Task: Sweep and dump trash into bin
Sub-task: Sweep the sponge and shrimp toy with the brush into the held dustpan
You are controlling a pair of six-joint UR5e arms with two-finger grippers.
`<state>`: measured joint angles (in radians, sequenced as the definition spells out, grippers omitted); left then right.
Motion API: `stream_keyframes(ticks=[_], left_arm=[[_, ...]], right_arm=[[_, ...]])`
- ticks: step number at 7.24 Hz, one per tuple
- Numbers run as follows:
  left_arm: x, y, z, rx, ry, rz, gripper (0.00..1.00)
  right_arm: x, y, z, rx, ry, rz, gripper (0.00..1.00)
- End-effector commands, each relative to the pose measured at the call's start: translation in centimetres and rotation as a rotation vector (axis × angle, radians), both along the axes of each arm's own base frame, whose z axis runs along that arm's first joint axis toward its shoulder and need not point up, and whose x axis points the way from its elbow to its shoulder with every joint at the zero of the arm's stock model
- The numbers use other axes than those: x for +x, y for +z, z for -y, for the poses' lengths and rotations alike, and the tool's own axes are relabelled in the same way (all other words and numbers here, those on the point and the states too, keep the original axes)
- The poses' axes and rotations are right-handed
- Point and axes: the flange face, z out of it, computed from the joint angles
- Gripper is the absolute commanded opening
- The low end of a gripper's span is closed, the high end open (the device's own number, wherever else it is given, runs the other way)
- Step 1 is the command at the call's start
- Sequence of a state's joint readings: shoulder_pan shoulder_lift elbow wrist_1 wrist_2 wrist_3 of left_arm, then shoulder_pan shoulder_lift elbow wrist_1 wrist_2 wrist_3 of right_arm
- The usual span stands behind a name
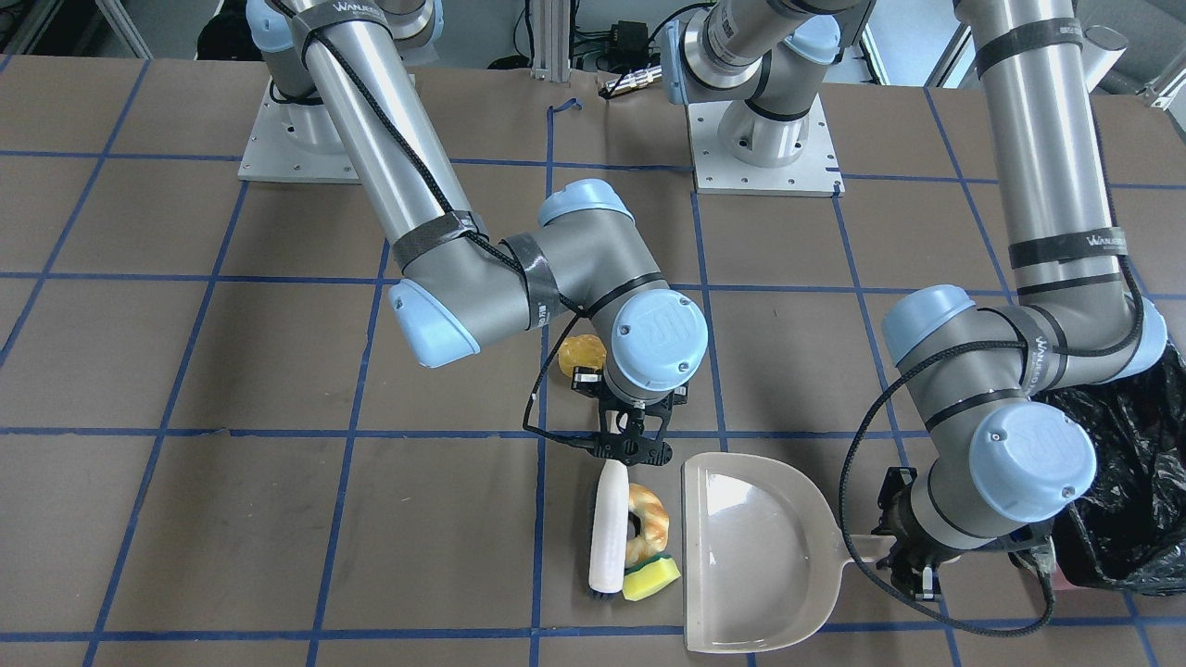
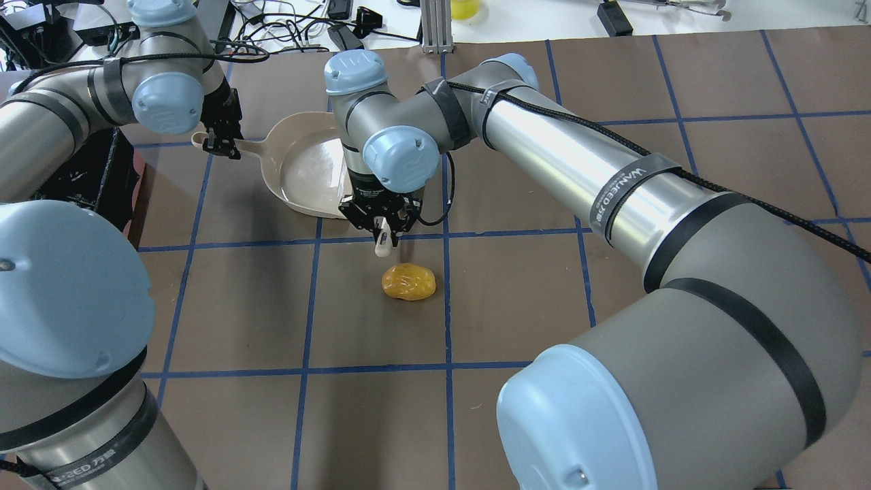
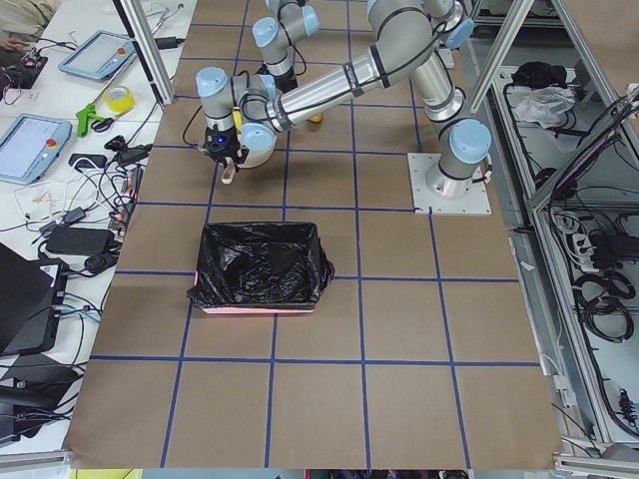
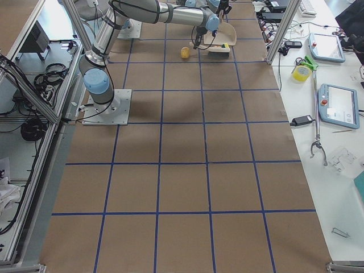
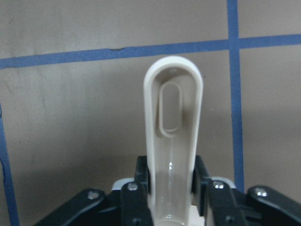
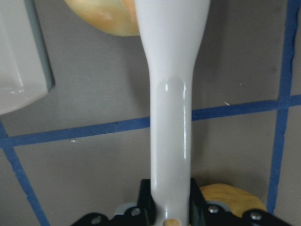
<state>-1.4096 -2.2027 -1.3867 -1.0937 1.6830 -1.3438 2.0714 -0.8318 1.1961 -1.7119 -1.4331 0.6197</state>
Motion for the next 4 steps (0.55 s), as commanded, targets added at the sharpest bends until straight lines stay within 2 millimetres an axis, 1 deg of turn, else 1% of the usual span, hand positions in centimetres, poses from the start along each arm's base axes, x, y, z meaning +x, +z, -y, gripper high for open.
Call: stream_keyframes(ticks=[1,2,3,4], left_arm=[[0.0,0.0,0.0,0.0,0.0,-0.002,0.0],[0.0,-0.1,0.0,0.001,0.0,-0.003,0.0],[0.0,-0.1,0.0,0.001,0.0,-0.004,0.0],[0.0,0.1,0.0,-0.002,0.0,-0.003,0.0]], right_arm=[[2.2,0.7,-0.1,0.005,-0.018,0.055,0.08],[3.1,0.0,-0.5,0.007,-0.011,0.053,0.08],[4.2,0.1,-0.5,-0.006,-0.033,0.058,0.08],[5.6,0.3,-0.5,0.004,-0.046,0.104,0.08]])
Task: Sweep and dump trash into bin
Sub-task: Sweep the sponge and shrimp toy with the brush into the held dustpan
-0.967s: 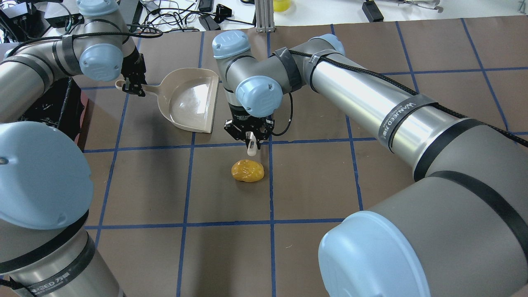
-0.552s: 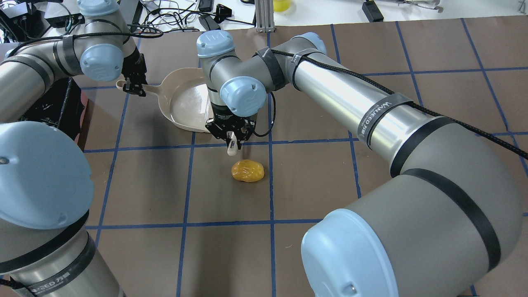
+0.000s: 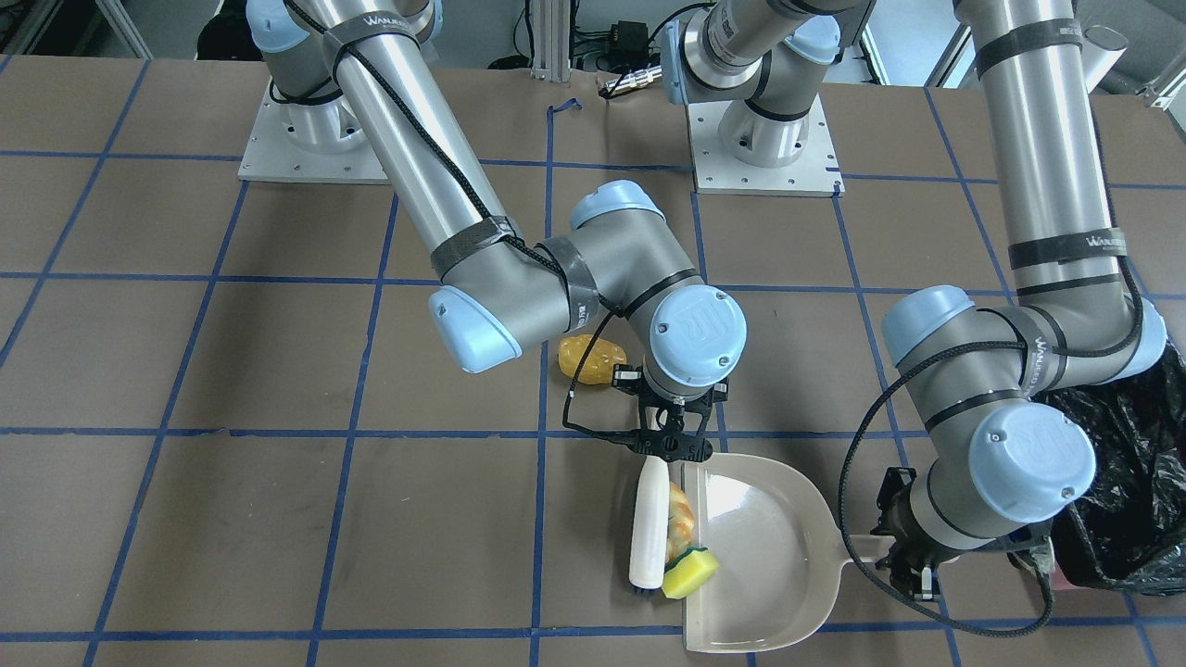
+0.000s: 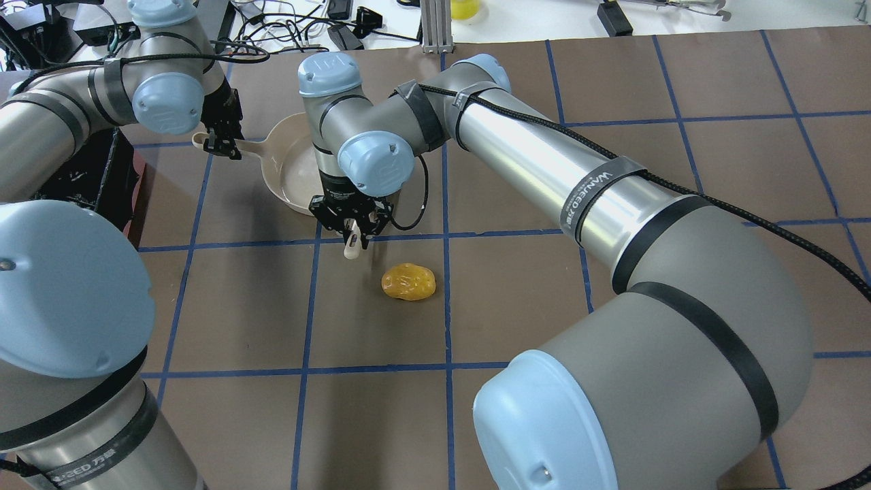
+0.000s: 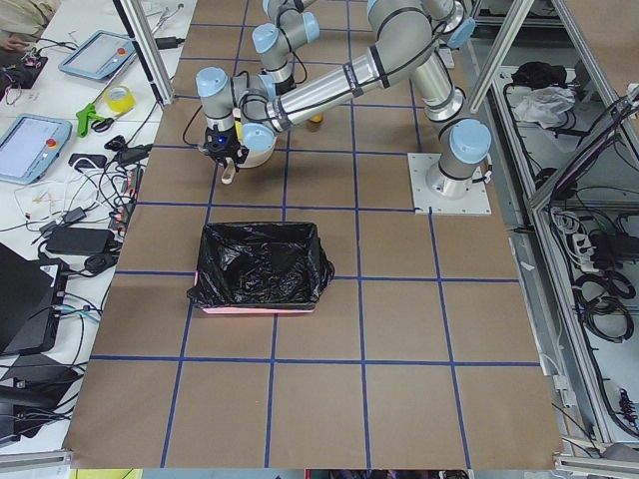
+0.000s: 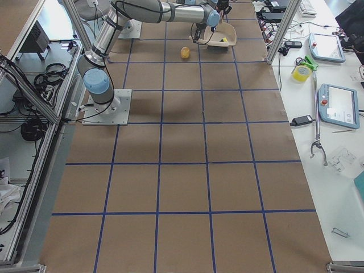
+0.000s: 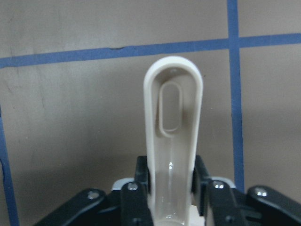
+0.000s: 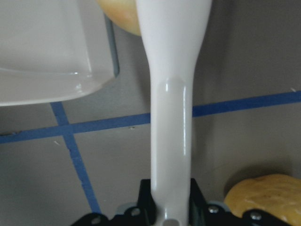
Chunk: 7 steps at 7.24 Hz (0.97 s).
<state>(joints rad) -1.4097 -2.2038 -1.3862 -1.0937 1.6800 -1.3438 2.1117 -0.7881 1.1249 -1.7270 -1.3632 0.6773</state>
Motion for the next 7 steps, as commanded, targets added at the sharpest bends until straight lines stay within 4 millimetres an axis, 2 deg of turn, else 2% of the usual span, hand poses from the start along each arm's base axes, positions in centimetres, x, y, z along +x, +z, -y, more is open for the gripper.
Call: stream_keyframes(ticks=[1,2,3,4,6,7], left_arm=[[0.0,0.1,0.0,-0.002,0.0,0.0,0.0],[0.0,0.0,0.0,-0.001,0.0,0.0,0.0],[0.0,0.1,0.0,-0.002,0.0,-0.001,0.0],[0.0,0.1,0.0,-0.002,0.0,-0.001,0.0],[0.0,0.1,0.0,-0.003,0.0,-0.003,0.0],[0.0,0.2,0.0,-0.004,0.0,-0.004,0.0]], right_arm=[[3.0,0.5,-0.4,0.008,-0.042,0.062,0.08],[4.6,0.5,-0.8,0.002,-0.06,0.095,0.08],[5.4,1.0,-0.9,0.005,-0.085,0.128,0.08],[5.3,1.2,-0.9,0.0,-0.073,0.129,0.08],[4.2,1.5,-0.9,-0.023,-0.028,0.075,0.08],[1.8,3.1,-1.2,0.028,-0.032,0.003,0.06]])
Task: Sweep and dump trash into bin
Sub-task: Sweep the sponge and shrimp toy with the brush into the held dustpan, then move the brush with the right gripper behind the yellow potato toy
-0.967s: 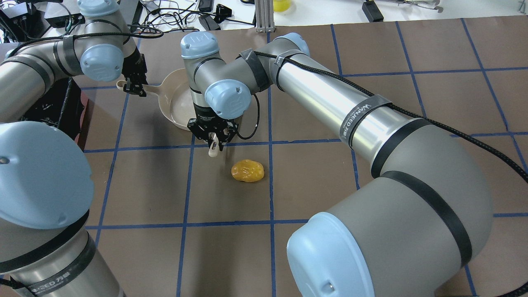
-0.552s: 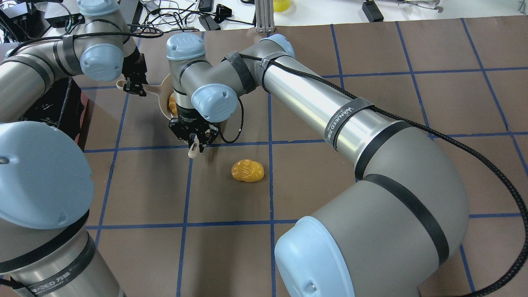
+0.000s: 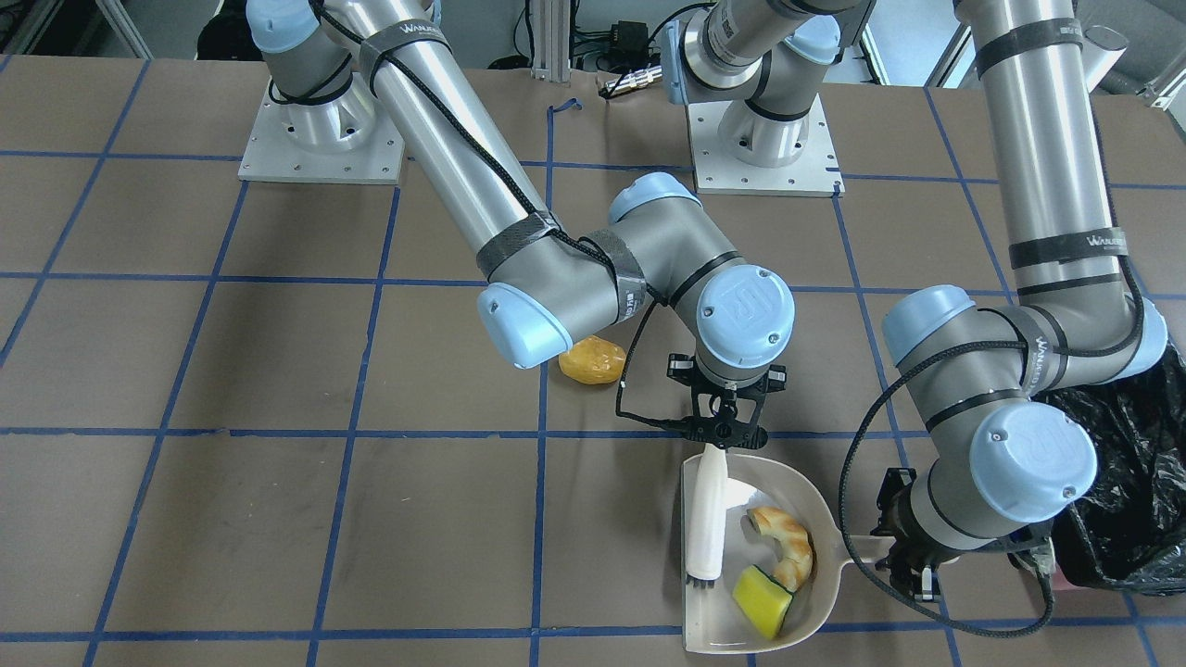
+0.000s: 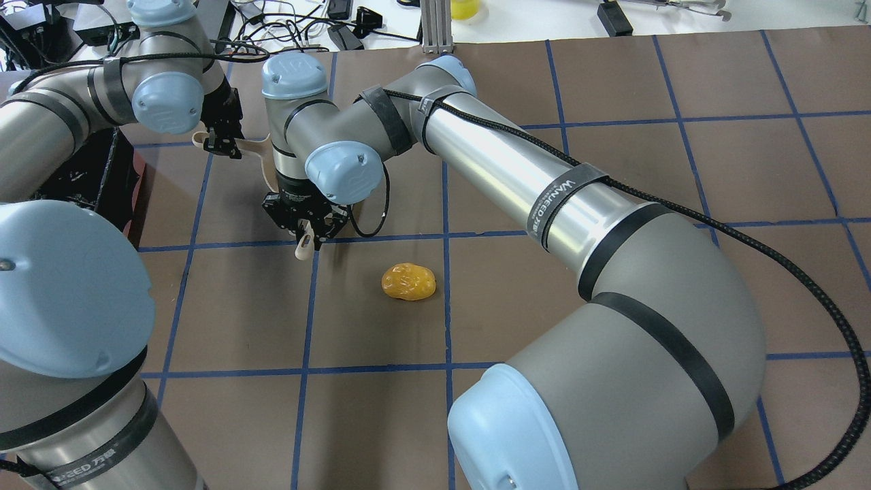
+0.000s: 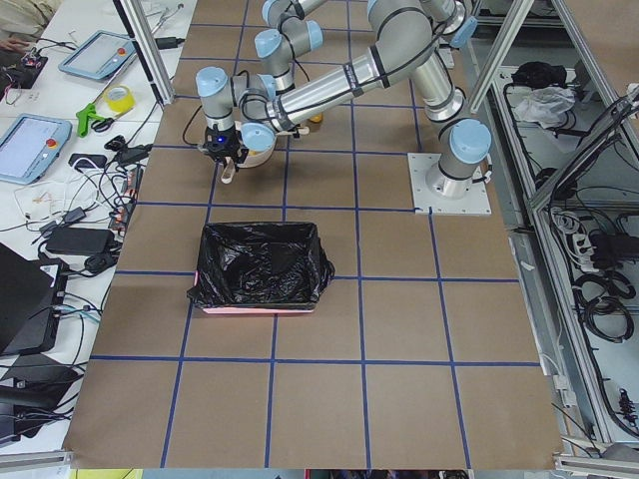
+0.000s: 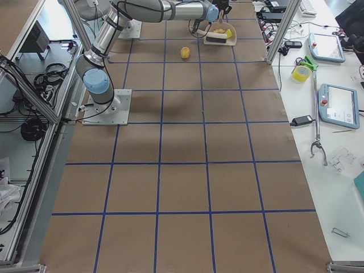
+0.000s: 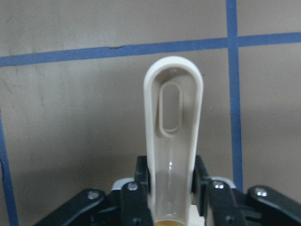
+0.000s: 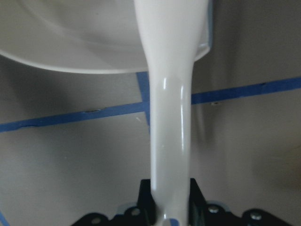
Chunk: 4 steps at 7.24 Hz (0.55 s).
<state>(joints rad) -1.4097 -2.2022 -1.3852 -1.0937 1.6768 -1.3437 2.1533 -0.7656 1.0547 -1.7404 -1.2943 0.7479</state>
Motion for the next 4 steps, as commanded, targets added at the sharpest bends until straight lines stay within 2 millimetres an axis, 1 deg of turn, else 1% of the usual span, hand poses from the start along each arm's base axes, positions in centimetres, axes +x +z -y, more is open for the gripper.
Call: stream_keyframes(ticks=[1,2,3,4], left_arm=[[0.0,0.4,0.0,-0.006,0.0,-0.001,0.0],[-0.1,0.6,-0.1,-0.009,-0.002,-0.003,0.0],[-0.5,1.0,-0.5,-0.012,-0.003,-0.037,0.0],[-0.7,1.1,-0.8,-0.008,-0.001,-0.088,0.0]], right_arm=[[-5.0,4.2,0.0,0.046,-0.012,-0.125,0.04],[-8.2,6.2,0.8,0.059,-0.024,-0.162,0.02],[-11.1,7.1,0.5,0.085,0.006,-0.201,0.0],[-13.5,7.3,-1.3,0.143,0.01,-0.228,0.0]])
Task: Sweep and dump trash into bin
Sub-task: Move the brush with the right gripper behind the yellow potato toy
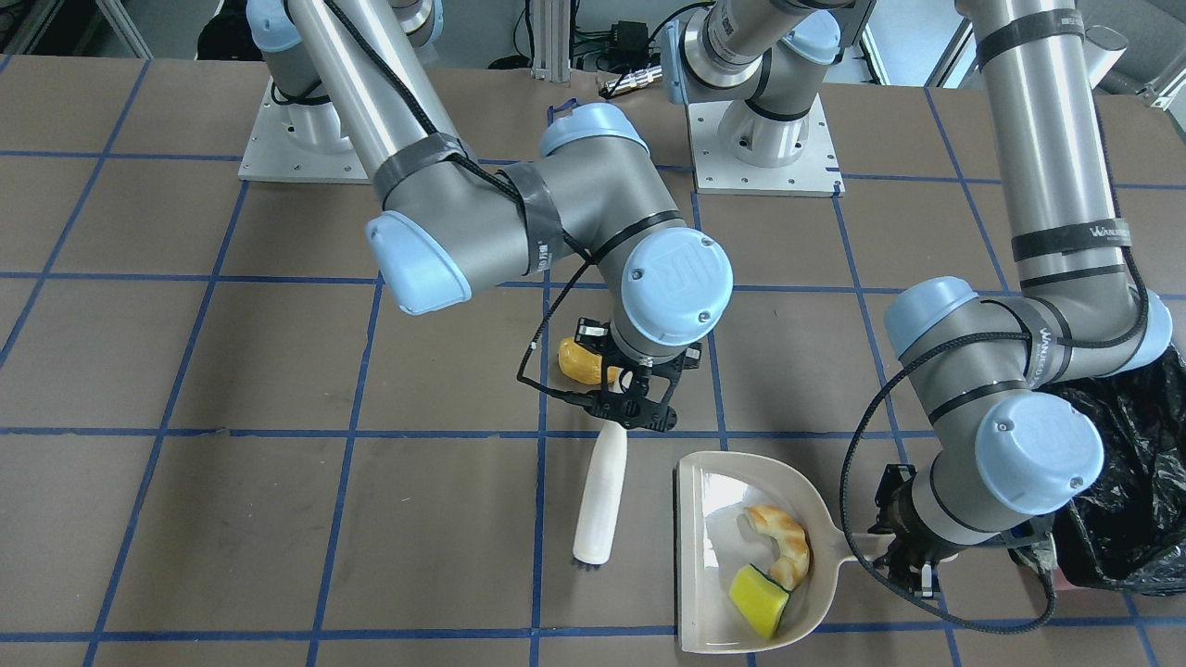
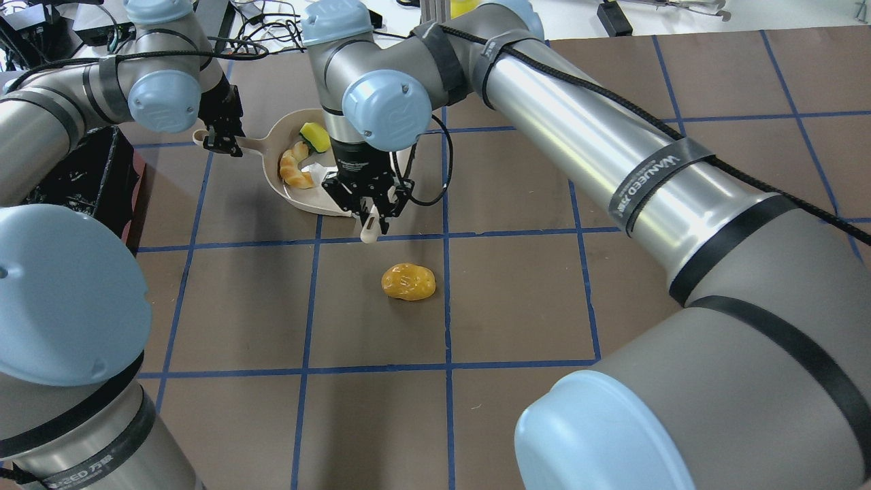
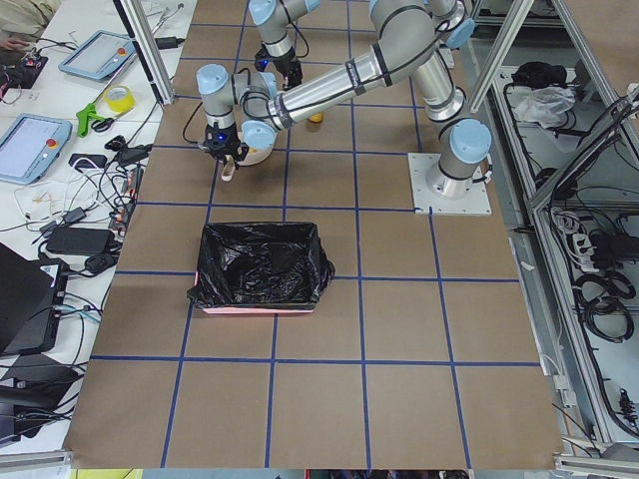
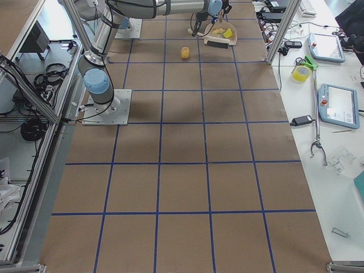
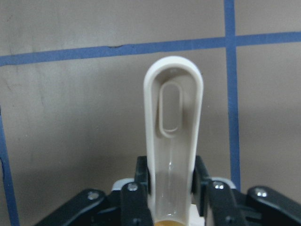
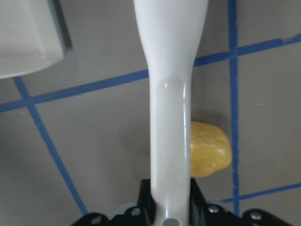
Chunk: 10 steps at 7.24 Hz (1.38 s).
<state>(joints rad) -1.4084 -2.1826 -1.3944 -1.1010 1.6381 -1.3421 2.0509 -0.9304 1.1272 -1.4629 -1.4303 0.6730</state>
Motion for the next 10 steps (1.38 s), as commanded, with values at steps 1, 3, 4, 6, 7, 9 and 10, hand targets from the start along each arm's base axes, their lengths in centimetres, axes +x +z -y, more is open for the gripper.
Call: stream_keyframes(ticks=[1,3,4,6,7,9,10], left_arm=[[-0.6,0.9,-0.9,0.016,-0.004,-0.046,0.0],[-0.6,0.2,-3.8,0.048,-0.018,-0.051,0.0],[-0.4,1.2,-5.0,0.045,-0.055,-0.043,0.0],[-0.7,2.2,-8.9,0.067,-0.078,-0.019,0.0],[-0.7,2.4,-11.1,0.081,-0.093,-0.003,0.0],[-1.2,1.7,-15.0,0.1,-0.087,-0.009,0.0],[-1.5,1.2,-16.8,0.104,-0.081,-0.01,0.0]], right_arm=[[-5.3,1.3,-5.1,0.084,0.067,-0.055,0.0],[-10.6,1.7,-11.7,0.07,0.205,-0.099,0.0],[-12.0,1.9,-14.7,0.062,0.244,-0.077,0.0],[-13.4,-0.2,-19.5,0.037,0.253,-0.053,0.0],[-13.3,-1.7,-20.4,0.034,0.249,-0.047,0.0],[-10.5,-2.5,-22.1,0.037,0.22,-0.004,0.0],[-9.3,-3.3,-22.5,0.04,0.231,-0.013,0.0]])
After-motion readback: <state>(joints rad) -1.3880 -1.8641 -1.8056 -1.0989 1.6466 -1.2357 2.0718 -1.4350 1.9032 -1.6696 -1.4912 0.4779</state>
